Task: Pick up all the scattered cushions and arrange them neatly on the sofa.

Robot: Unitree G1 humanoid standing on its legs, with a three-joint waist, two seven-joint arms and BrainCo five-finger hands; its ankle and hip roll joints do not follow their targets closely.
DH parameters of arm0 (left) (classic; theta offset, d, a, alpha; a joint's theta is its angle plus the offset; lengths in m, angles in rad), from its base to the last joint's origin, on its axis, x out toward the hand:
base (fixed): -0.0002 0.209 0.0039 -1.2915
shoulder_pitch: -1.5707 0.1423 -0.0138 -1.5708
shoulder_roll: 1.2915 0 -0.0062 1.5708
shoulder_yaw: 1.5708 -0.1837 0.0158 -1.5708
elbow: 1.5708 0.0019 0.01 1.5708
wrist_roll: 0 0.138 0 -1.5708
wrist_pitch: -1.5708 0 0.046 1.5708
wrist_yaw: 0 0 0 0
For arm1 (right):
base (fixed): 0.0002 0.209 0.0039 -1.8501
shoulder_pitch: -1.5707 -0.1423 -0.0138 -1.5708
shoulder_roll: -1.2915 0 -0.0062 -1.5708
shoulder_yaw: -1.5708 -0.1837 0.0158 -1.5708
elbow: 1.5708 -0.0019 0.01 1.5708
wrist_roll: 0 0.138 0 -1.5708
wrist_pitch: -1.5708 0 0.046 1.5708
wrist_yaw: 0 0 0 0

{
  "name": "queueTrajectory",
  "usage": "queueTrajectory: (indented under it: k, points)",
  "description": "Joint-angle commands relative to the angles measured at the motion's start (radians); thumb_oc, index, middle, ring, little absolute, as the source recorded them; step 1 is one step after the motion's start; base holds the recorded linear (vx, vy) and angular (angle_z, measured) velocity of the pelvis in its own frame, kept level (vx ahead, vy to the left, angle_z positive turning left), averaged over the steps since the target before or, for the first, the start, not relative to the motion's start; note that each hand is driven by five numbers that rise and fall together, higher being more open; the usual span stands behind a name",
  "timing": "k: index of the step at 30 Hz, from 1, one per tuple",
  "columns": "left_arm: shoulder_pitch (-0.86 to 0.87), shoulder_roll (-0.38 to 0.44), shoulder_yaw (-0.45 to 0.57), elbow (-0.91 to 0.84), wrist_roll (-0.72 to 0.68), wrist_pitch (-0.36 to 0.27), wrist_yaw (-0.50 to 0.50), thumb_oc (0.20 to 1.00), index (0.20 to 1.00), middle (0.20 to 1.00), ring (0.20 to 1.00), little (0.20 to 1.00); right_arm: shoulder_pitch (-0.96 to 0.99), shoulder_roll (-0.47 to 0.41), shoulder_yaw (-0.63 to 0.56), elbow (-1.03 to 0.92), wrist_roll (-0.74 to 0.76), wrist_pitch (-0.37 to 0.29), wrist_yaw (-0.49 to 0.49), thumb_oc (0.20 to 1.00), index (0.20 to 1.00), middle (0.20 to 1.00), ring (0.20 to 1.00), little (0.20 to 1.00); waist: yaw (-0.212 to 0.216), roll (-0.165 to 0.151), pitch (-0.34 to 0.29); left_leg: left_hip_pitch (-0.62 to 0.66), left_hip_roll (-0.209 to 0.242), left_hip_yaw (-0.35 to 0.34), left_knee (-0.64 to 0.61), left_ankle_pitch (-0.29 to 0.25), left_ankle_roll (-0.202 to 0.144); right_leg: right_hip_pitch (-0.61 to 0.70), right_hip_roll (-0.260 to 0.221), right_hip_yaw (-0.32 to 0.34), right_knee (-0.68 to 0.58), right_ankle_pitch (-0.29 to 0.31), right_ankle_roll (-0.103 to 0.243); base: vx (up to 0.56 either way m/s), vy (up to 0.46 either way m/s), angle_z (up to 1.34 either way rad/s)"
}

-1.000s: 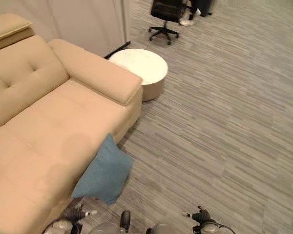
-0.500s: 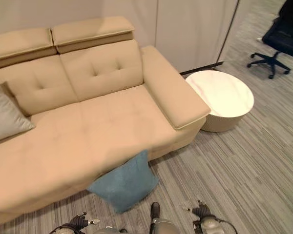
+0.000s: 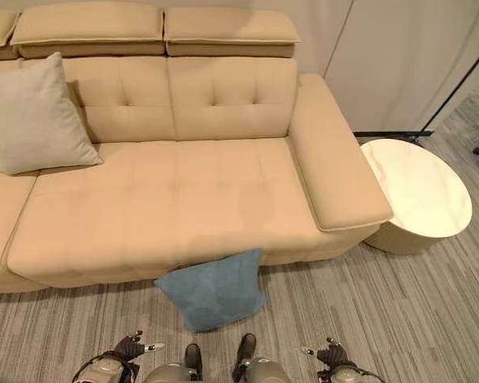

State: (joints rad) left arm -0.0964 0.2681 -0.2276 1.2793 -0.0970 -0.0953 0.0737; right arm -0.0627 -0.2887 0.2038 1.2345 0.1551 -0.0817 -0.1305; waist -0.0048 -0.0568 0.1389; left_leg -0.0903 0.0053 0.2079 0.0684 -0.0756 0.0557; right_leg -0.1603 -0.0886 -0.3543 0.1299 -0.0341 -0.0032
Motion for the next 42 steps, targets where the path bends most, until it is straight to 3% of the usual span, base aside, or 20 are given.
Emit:
queueTrajectory:
  k: [1, 2, 3, 5, 11, 14, 19, 20, 21, 23, 25, 26, 27, 31, 42]
  points:
    - [-0.027, 0.032, 0.027, 0.014, -0.005, -0.013, 0.014, 1.000, 1.000, 1.000, 1.000, 1.000, -0.047, -0.013, 0.005, -0.006, 0.006, -0.013, -0.004, 1.000, 1.000, 1.000, 1.000, 1.000, 0.004, -0.018, -0.004, -0.044, -0.021, -0.082, 0.041, -0.034, -0.024, 0.014, -0.002, 0.171, 0.062, -0.030, 0.110, 0.04, 0.060, 0.19]
    - [-0.031, 0.037, 0.018, 0.014, 0.008, -0.018, 0.019, 1.000, 1.000, 1.000, 1.000, 1.000, -0.048, -0.017, 0.005, -0.027, 0.014, -0.020, -0.005, 1.000, 1.000, 1.000, 1.000, 1.000, -0.014, -0.012, 0.002, -0.033, -0.037, -0.116, 0.033, -0.035, -0.017, -0.001, 0.035, 0.306, 0.075, -0.034, 0.124, 0.03, 0.058, 0.26]
    - [-0.031, 0.037, 0.018, 0.014, 0.008, -0.018, 0.019, 1.000, 1.000, 1.000, 1.000, 1.000, -0.049, -0.017, 0.005, -0.027, 0.014, -0.020, -0.005, 1.000, 1.000, 1.000, 1.000, 1.000, -0.013, -0.012, -0.001, -0.036, -0.037, -0.116, 0.032, -0.033, -0.017, -0.004, 0.036, 0.306, 0.074, -0.032, 0.124, 0.07, 0.039, 0.33]
    - [-0.049, 0.043, 0.010, 0.009, 0.011, -0.024, 0.023, 1.000, 1.000, 1.000, 1.000, 1.000, -0.046, -0.022, 0.009, -0.033, 0.021, -0.023, -0.007, 1.000, 1.000, 1.000, 1.000, 1.000, -0.016, -0.015, 0.005, -0.034, -0.053, -0.153, 0.039, -0.033, -0.020, 0.027, 0.045, 0.388, 0.029, -0.037, 0.107, 0.05, -0.013, 0.87]
    - [-0.115, 0.055, 0.011, -0.041, -0.060, -0.043, 0.051, 1.000, 1.000, 1.000, 1.000, 1.000, -0.083, -0.035, 0.026, -0.046, 0.022, -0.034, -0.041, 1.000, 1.000, 1.000, 1.000, 1.000, 0.004, -0.029, 0.032, -0.135, -0.053, -0.195, 0.053, 0.002, -0.056, -0.012, 0.038, 0.309, -0.014, -0.037, 0.086, -0.10, -0.125, 0.50]
    - [-0.179, 0.060, 0.012, -0.084, -0.149, -0.074, 0.097, 1.000, 1.000, 1.000, 1.000, 1.000, -0.140, -0.053, 0.033, -0.077, 0.034, -0.054, -0.087, 1.000, 1.000, 1.000, 1.000, 1.000, 0.004, -0.020, 0.094, -0.272, -0.057, -0.223, 0.112, 0.029, -0.068, -0.167, 0.038, 0.258, 0.079, -0.042, 0.064, -0.28, -0.109, 0.31]
    - [-0.240, 0.070, 0.012, -0.118, -0.240, -0.103, 0.140, 1.000, 1.000, 1.000, 1.000, 1.000, -0.220, -0.078, 0.040, -0.136, 0.045, -0.070, -0.148, 1.000, 1.000, 1.000, 1.000, 1.000, -0.003, -0.011, 0.134, -0.448, -0.044, -0.227, 0.214, 0.035, -0.071, -0.350, 0.029, 0.230, 0.197, -0.064, 0.047, -0.13, -0.038, 0.13]
    - [-0.253, 0.071, 0.009, -0.126, -0.255, -0.110, 0.150, 1.000, 1.000, 1.000, 1.000, 1.000, -0.239, -0.083, 0.040, -0.151, 0.049, -0.072, -0.165, 1.000, 1.000, 1.000, 1.000, 1.000, -0.006, -0.009, 0.142, -0.492, -0.039, -0.224, 0.246, 0.033, -0.071, -0.394, 0.026, 0.232, 0.226, -0.071, 0.043, -0.19, -0.026, 0.09]
    - [-0.301, 0.083, -0.002, -0.169, -0.299, -0.126, 0.177, 1.000, 1.000, 1.000, 1.000, 1.000, -0.306, -0.106, 0.044, -0.217, 0.067, -0.091, -0.216, 1.000, 1.000, 1.000, 1.000, 1.000, -0.013, -0.002, 0.165, -0.631, -0.028, -0.226, 0.350, -0.008, -0.077, -0.531, 0.019, 0.236, 0.331, -0.122, 0.039, -0.17, -0.006, 0.09]
    - [-0.317, 0.090, -0.011, -0.187, -0.306, -0.135, 0.185, 1.000, 1.000, 1.000, 1.000, 1.000, -0.328, -0.110, 0.050, -0.232, 0.071, -0.098, -0.226, 1.000, 1.000, 1.000, 1.000, 1.000, -0.017, 0.004, 0.168, -0.679, -0.027, -0.229, 0.373, -0.013, -0.076, -0.584, 0.017, 0.235, 0.365, -0.130, 0.037, -0.10, -0.001, 0.00]
    - [-0.372, 0.102, -0.035, -0.242, -0.328, -0.146, 0.196, 1.000, 1.000, 1.000, 1.000, 1.000, -0.395, -0.126, 0.063, -0.280, 0.090, -0.118, -0.248, 1.000, 1.000, 1.000, 1.000, 1.000, -0.026, 0.015, 0.173, -0.836, -0.023, -0.234, 0.464, -0.025, -0.078, -0.736, 0.011, 0.248, 0.457, -0.149, 0.030, -0.09, 0.012, -0.05]
    - [-0.371, 0.102, -0.034, -0.243, -0.328, -0.145, 0.196, 1.000, 1.000, 1.000, 1.000, 1.000, -0.395, -0.126, 0.064, -0.281, 0.090, -0.118, -0.248, 1.000, 1.000, 1.000, 1.000, 1.000, -0.027, 0.015, 0.169, -0.842, -0.023, -0.234, 0.468, -0.026, -0.078, -0.742, 0.010, 0.248, 0.460, -0.150, 0.030, -0.09, 0.017, 0.01]
    - [-0.408, 0.109, -0.049, -0.276, -0.333, -0.155, 0.206, 1.000, 1.000, 1.000, 1.000, 1.000, -0.441, -0.140, 0.070, -0.308, 0.096, -0.131, -0.259, 1.000, 1.000, 1.000, 1.000, 1.000, -0.032, 0.024, 0.173, -0.941, -0.024, -0.241, 0.527, -0.041, -0.075, -0.848, 0.005, 0.256, 0.540, -0.166, 0.029, -0.04, 0.004, 0.02]
    - [-0.464, 0.118, -0.070, -0.315, -0.342, -0.159, 0.218, 1.000, 1.000, 1.000, 1.000, 1.000, -0.523, -0.156, 0.098, -0.334, 0.090, -0.144, -0.276, 1.000, 1.000, 1.000, 1.000, 1.000, -0.035, 0.035, 0.162, -1.119, -0.031, -0.245, 0.646, -0.065, -0.066, -1.020, -0.004, 0.273, 0.661, -0.194, 0.020, 0.00, 0.007, 0.04]
    - [-0.613, 0.156, -0.128, -0.358, -0.357, -0.170, 0.238, 1.000, 1.000, 1.000, 1.000, 1.000, -0.651, -0.189, 0.156, -0.383, 0.087, -0.159, -0.286, 1.000, 1.000, 1.000, 1.000, 1.000, -0.049, 0.040, 0.149, -1.382, -0.045, -0.241, 0.782, -0.093, -0.063, -1.272, -0.015, 0.277, 0.791, -0.223, 0.016, 0.02, -0.015, 0.00]
